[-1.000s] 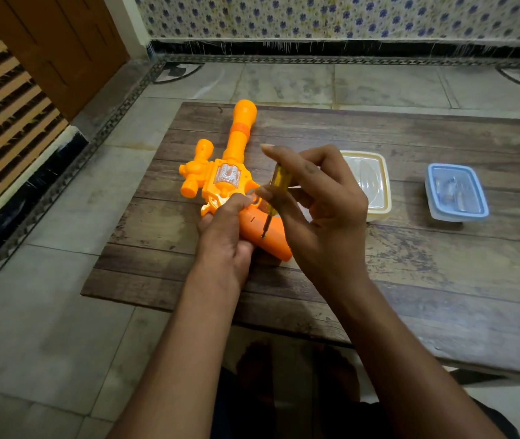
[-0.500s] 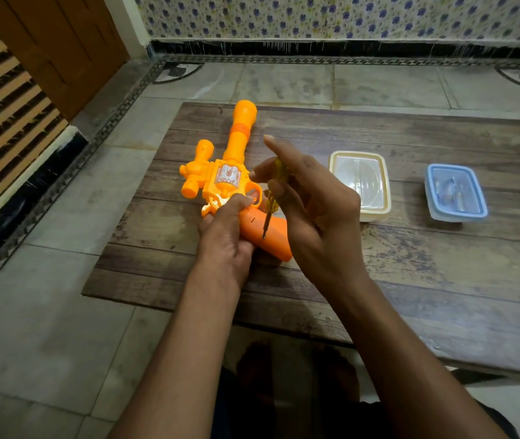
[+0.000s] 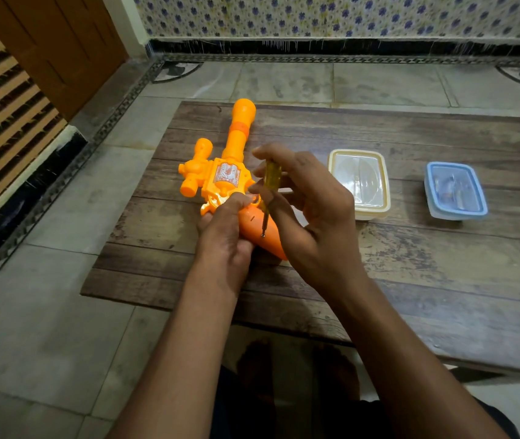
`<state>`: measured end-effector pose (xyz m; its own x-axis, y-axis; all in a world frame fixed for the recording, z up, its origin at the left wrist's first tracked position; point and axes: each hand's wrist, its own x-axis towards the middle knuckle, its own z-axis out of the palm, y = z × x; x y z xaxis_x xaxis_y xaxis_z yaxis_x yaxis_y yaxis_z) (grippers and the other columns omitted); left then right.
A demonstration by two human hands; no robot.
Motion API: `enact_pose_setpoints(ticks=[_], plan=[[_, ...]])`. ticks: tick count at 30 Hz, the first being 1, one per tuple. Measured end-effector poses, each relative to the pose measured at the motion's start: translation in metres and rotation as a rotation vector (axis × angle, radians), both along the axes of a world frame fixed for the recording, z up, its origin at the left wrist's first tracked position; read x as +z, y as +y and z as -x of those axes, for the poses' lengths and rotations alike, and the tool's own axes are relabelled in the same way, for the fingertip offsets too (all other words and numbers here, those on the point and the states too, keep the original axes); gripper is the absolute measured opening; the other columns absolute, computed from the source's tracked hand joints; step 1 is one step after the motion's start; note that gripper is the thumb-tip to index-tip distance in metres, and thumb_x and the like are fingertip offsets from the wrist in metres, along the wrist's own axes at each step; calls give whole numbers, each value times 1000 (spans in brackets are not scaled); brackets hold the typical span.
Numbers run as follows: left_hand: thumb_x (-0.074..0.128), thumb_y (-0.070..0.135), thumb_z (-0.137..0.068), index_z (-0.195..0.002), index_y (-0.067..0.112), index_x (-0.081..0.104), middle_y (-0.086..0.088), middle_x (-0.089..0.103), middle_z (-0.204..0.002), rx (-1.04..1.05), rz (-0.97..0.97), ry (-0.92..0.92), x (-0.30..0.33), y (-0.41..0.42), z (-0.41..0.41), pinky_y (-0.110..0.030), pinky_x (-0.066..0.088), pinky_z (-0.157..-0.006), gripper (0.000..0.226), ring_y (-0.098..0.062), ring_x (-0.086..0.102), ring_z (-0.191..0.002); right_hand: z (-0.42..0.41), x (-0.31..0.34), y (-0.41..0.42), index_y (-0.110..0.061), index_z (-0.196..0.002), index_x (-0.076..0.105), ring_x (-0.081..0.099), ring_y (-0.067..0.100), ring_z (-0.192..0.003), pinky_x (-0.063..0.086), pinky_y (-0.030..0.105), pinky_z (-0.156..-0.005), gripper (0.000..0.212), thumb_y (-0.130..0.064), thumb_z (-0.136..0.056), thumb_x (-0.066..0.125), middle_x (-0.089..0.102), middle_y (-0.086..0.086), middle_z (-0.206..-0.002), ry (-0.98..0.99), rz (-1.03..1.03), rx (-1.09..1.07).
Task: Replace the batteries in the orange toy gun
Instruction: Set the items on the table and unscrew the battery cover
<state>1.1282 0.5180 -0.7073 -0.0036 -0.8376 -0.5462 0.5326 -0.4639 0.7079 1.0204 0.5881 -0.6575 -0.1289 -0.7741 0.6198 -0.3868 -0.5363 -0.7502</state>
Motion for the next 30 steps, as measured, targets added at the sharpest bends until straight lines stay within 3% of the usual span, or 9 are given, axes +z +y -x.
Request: enact_pose_setpoints(ticks=[2, 5, 10, 13, 17, 22, 25, 27, 30], plan=[[86, 22, -51, -140, 17, 59, -21, 73, -125, 14, 6, 6, 0, 0, -1, -67, 58, -82, 93, -41, 74, -108, 0, 1, -1, 0, -123, 66, 65, 17, -97, 59, 32, -77, 30, -1, -94, 71, 63, 11, -108, 25, 5, -58], [83, 18, -47, -144, 15, 55, -19, 72, -127, 19, 4, -8, 3, 0, -1, -56, 62, -70, 101, -39, 72, -111, 1, 0, -3, 0, -123, 67, 62, 11, -90, 58, 24, -76, 34, -1, -91, 75, 61, 11, -102, 25, 11, -128], [79, 13, -58, -139, 13, 59, -20, 74, -123, 4, 40, 12, 4, 4, 0, -72, 55, -88, 84, -43, 72, -112, 3, 0, -1, 1, -138, 58, 72, 22, -100, 60, 42, -84, 44, 7, -95, 60, 68, 11, -107, -88, -30, -30], [80, 10, -67, -142, 15, 56, -21, 72, -125, 12, 23, 12, 3, 4, -1, -71, 57, -85, 79, -42, 72, -111, 2, -1, 1, 1, -139, 56, 71, 22, -104, 59, 46, -85, 43, 10, -97, 55, 68, 11, -110, -127, -76, 36], [80, 12, -58, -140, 13, 57, -22, 73, -124, -1, 23, 17, 6, 5, 0, -60, 61, -71, 85, -42, 72, -111, 1, -1, -3, -3, -133, 62, 67, 24, -98, 60, 41, -78, 37, 1, -96, 65, 62, 7, -108, -61, -46, -47], [79, 13, -58, -141, 14, 58, -21, 74, -122, 12, 49, 19, 5, 4, 0, -75, 53, -90, 86, -43, 73, -112, 4, -2, -4, 1, -141, 55, 70, 20, -101, 58, 35, -89, 52, 20, -93, 52, 68, 10, -105, -60, -37, -13], [81, 13, -58, -140, 13, 59, -21, 74, -122, -3, 44, 17, 3, 3, 0, -73, 54, -89, 85, -43, 73, -111, 3, -2, -2, -1, -141, 55, 70, 23, -104, 59, 45, -87, 49, 14, -95, 56, 68, 9, -110, -102, -64, 40], [82, 14, -64, -141, 13, 58, -21, 74, -123, -11, 40, 14, 2, 1, -1, -72, 56, -84, 80, -43, 73, -110, 1, -1, -2, -4, -139, 59, 68, 23, -99, 60, 41, -81, 47, 5, -93, 67, 63, 9, -109, -73, -54, -7], [79, 13, -61, -140, 13, 59, -20, 74, -123, 1, 29, 5, 2, 1, 0, -68, 59, -80, 81, -42, 73, -109, 1, -3, -4, -5, -138, 61, 65, 25, -90, 59, 36, -77, 51, 9, -89, 70, 58, 12, -101, -21, -19, -102]])
